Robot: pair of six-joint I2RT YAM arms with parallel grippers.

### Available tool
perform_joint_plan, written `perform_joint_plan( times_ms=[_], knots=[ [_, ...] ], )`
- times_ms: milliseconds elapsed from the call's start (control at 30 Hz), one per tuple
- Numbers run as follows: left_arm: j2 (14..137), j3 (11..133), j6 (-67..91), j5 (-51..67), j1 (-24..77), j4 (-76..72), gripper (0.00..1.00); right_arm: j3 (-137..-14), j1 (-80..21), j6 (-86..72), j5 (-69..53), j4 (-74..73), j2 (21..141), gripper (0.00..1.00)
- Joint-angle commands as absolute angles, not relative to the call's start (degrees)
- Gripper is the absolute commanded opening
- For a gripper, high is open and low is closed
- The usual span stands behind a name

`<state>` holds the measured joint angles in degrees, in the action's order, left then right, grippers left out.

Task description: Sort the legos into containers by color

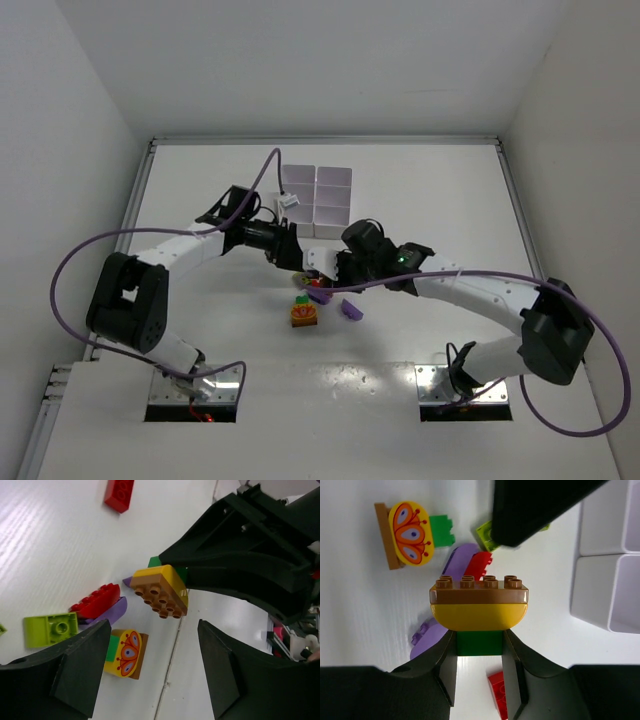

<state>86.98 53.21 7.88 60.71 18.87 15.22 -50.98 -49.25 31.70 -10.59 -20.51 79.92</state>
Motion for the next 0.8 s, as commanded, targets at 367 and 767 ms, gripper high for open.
perform_joint_plan(
  times_ms=[367, 767],
  knots=[
    [93.0, 58.4, 10.6, 69.2, 22.9, 14.3, 0.73, -50.4, -49.7, 28.4, -8.6, -13.9, 76.0, 0.0],
    [95.9, 59.4, 10.6, 70.8, 24.0, 14.3, 0.21, -49.9, -49.7, 27.9, -7.6, -13.4, 75.5, 0.0]
  ],
)
